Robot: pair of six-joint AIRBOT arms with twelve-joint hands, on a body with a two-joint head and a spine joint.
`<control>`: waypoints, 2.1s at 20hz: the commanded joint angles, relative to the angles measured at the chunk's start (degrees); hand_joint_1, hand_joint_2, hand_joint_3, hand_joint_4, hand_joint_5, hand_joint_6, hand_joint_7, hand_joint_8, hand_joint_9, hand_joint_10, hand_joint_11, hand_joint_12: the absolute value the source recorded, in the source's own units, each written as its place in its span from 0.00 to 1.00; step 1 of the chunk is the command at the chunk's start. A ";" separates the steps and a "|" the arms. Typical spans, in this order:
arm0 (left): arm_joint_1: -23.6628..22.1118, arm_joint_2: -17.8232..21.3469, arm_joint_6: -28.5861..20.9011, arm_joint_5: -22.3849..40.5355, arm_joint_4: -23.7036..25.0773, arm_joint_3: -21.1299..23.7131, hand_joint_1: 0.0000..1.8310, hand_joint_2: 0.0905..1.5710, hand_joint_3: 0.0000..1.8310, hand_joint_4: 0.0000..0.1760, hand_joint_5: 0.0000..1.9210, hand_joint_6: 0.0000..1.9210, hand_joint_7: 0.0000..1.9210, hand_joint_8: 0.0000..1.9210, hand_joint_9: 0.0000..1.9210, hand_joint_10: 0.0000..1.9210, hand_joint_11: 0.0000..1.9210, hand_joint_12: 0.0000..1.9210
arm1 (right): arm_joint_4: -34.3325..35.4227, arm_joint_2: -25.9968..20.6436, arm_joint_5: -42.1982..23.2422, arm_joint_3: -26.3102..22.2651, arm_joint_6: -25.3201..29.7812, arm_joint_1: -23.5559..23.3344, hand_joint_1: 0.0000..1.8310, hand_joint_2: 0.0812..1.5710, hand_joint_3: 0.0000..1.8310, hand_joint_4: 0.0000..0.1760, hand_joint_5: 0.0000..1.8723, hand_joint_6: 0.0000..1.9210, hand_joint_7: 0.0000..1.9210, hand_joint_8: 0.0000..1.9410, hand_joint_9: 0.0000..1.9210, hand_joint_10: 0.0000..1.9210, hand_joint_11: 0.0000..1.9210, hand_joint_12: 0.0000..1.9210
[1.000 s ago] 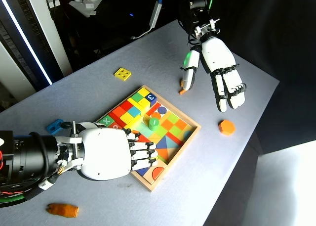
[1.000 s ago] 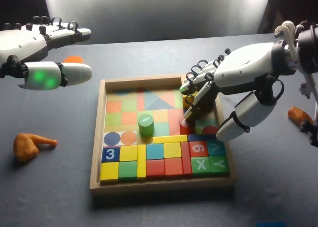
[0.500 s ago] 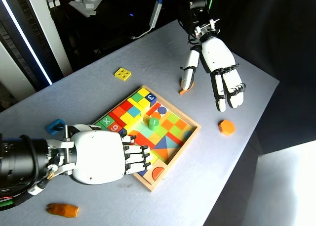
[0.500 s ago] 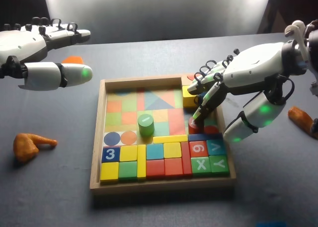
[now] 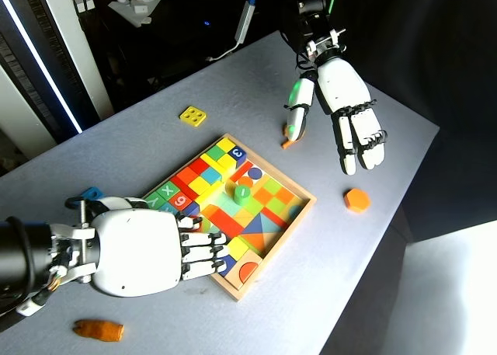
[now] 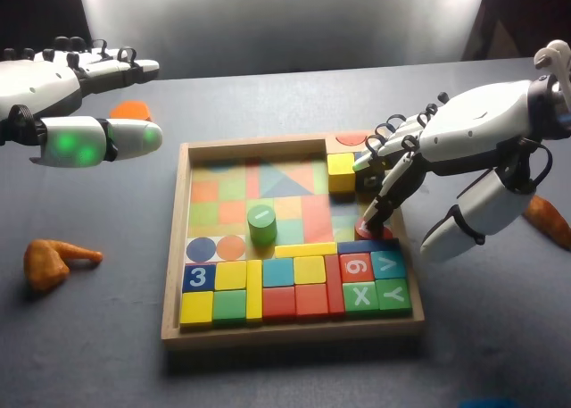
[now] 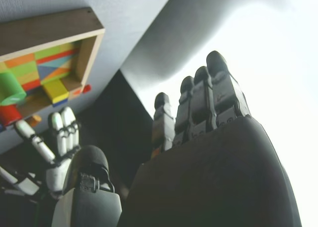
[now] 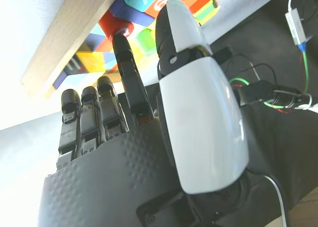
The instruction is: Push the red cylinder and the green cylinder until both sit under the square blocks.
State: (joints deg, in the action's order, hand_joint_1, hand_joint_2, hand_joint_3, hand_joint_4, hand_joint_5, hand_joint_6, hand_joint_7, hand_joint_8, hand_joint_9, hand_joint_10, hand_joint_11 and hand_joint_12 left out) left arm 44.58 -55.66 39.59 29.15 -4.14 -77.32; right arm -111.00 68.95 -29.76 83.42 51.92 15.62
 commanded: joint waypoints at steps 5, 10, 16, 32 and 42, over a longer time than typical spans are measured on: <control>-0.21 0.46 -0.19 6.99 -1.26 -0.16 0.00 0.72 0.00 1.00 0.06 0.00 0.02 0.00 0.02 0.00 0.00 0.17 | 0.94 -0.86 -0.45 -0.69 0.27 0.37 0.24 0.69 0.00 0.89 0.34 0.00 0.02 0.00 0.00 0.00 0.00 0.21; 0.12 0.48 -0.17 7.04 -1.57 -0.16 0.00 0.72 0.00 0.95 0.06 0.00 0.02 0.00 0.01 0.00 0.00 0.14 | 0.94 -1.36 -0.72 -1.11 0.49 0.48 0.23 0.69 0.00 0.90 0.33 0.00 0.02 0.00 0.00 0.00 0.00 0.19; 0.22 0.48 -0.13 7.04 -1.67 -0.16 0.00 0.73 0.00 0.94 0.06 0.00 0.02 0.00 0.02 0.00 0.00 0.14 | 0.94 -1.57 -1.14 -1.51 0.72 0.63 0.26 0.69 0.00 0.89 0.32 0.00 0.03 0.00 0.00 0.00 0.00 0.21; 0.52 0.47 -0.12 7.03 -1.90 -0.15 0.00 0.72 0.00 0.98 0.06 0.00 0.02 0.00 0.01 0.00 0.00 0.14 | 0.97 -1.56 -1.10 -1.83 0.24 -1.63 0.24 0.69 0.00 0.83 0.34 0.00 0.03 0.00 0.00 0.00 0.00 0.17; 0.98 0.46 -0.05 7.09 -2.36 -0.17 0.00 0.73 0.01 0.96 0.06 0.00 0.02 0.00 0.01 0.00 0.00 0.13 | 4.41 -2.03 -1.78 -3.05 -3.65 -5.72 0.24 0.69 0.00 0.84 0.32 0.00 0.02 0.00 0.00 0.00 0.00 0.20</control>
State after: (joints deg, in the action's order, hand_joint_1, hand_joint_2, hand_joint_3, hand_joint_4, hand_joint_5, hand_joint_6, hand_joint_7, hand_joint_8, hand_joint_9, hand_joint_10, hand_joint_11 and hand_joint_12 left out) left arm 45.95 -55.55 39.59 29.58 -5.58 -77.32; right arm -109.89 67.35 -32.05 80.49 48.07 10.81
